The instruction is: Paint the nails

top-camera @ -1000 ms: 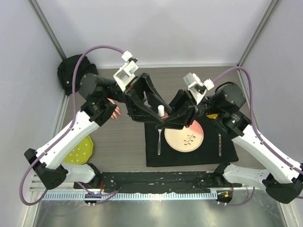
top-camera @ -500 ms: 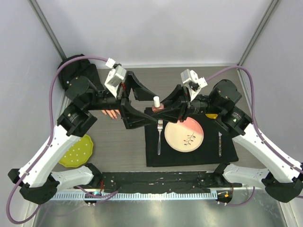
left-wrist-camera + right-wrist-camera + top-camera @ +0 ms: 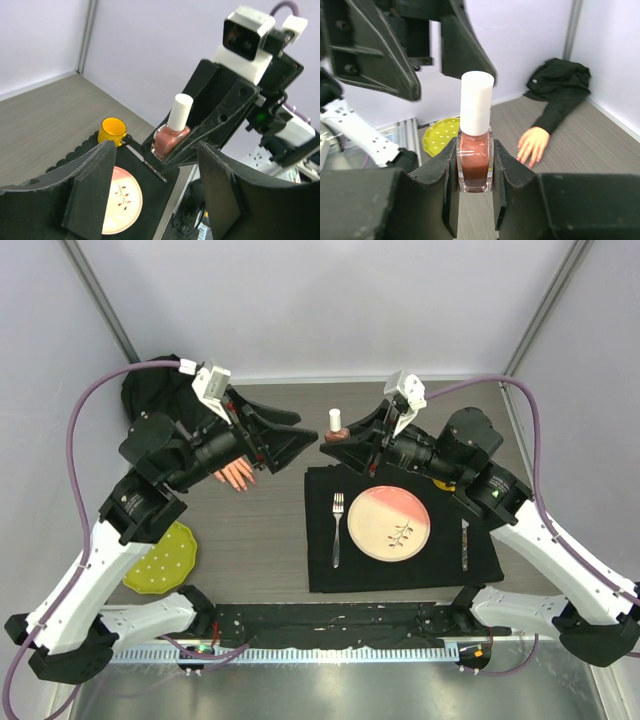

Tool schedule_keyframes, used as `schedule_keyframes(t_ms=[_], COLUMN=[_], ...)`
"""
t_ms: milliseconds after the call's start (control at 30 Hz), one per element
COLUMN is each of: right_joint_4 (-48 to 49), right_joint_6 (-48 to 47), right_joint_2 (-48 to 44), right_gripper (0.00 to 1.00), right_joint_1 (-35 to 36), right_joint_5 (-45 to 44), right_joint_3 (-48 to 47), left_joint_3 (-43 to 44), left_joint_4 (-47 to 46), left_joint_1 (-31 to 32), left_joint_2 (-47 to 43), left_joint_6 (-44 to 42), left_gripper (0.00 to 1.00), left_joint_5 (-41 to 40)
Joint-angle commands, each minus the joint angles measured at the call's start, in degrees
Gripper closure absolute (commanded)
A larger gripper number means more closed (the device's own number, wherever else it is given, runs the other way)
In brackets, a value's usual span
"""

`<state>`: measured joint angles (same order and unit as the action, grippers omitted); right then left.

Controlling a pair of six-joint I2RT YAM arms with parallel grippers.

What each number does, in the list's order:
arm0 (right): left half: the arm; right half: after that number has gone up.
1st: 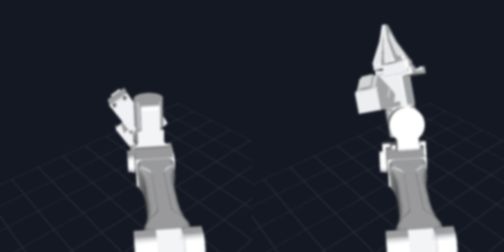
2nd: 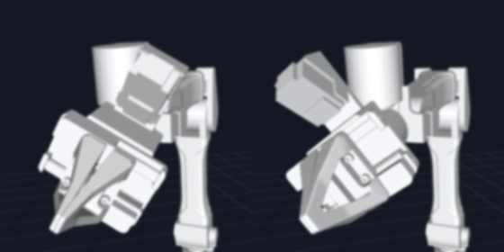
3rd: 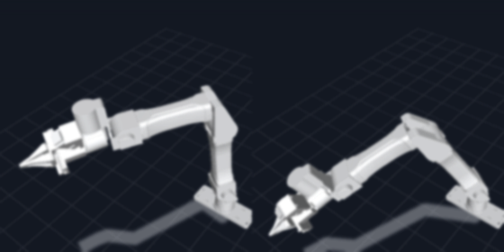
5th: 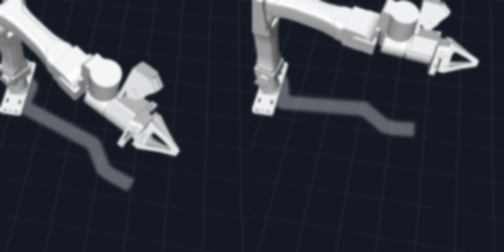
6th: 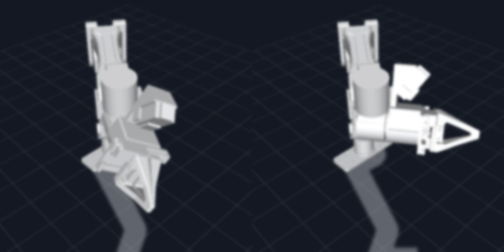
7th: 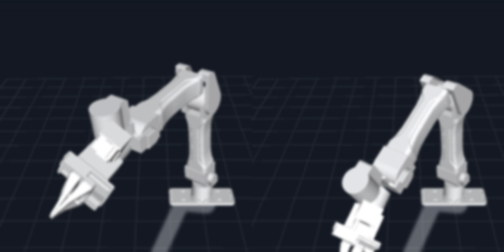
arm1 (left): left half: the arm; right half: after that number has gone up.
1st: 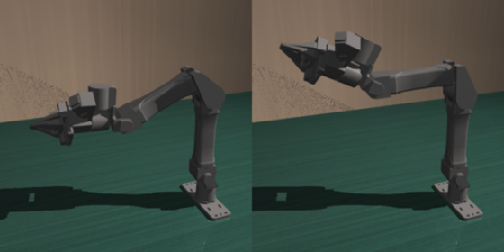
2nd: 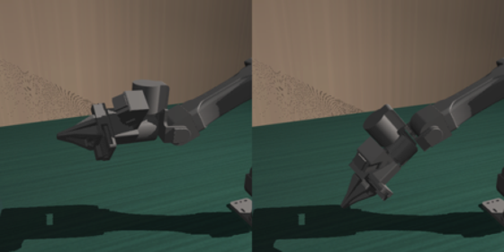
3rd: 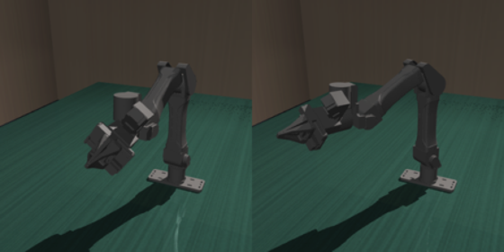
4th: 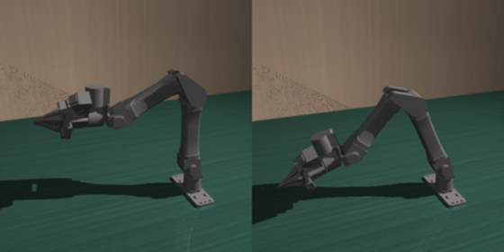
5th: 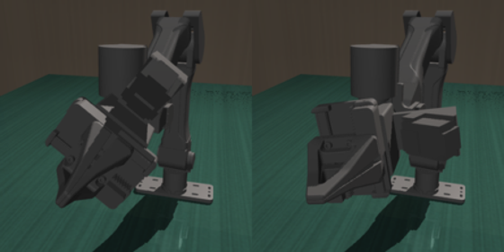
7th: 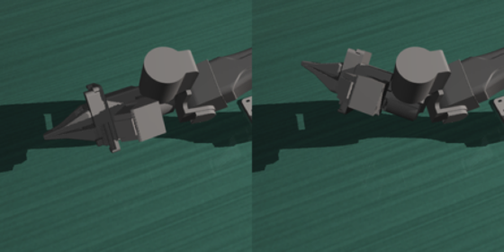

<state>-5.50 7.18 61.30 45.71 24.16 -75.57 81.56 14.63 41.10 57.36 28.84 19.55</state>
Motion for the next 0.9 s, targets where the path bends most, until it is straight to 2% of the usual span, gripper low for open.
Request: schedule_keyframes(t_ms=[0, 100, 167, 267, 467, 733, 867], right_joint_4=[0.66, 0.05, -0.21, -0.57, -0.30, -0.39, -0.48], right_joint_6=[-1.55, -2.35, -2.61, -3.05, -3.05, -3.14, -3.40], right_joint_2=[0.58, 0.84, 1.02, 1.11, 0.93, 0.93, 0.84], right_gripper=[0.99, 0.99, 0.99, 0.98, 0.99, 0.99, 0.99], right_joint_1=[1.04, 1.74, 1.92, 2.27, 2.89, 3.59, 4.03], right_joint_5=[-7.37, -10.44, -11.50, -12.12, -12.47, -13.09, -13.70], right_joint_3=[-2.04, -2.39, -2.56, -2.74, -2.48, -2.83, -2.74], left_joint_3=[2.81, 4.91, 5.80, 7.30, 8.09, 10.02, 11.25], left_joint_4=[-2.59, -2.24, -1.80, -1.19, -0.57, 1.45, 3.65], left_joint_1=[0.64, 5.38, 8.97, 11.62, 15.23, 17.34, 17.70], left_joint_2=[2.05, 3.45, 4.07, 5.21, 6.53, 8.82, 9.96], left_joint_6=[2.45, -0.53, -3.69, -6.07, -8.97, -9.33, -8.98], left_gripper=[0.35, 0.41, 0.42, 0.44, 0.50, 0.51, 0.57], left_joint_5=[-7.50, -14.96, -21.11, -24.63, -29.82, -31.77, -32.29])
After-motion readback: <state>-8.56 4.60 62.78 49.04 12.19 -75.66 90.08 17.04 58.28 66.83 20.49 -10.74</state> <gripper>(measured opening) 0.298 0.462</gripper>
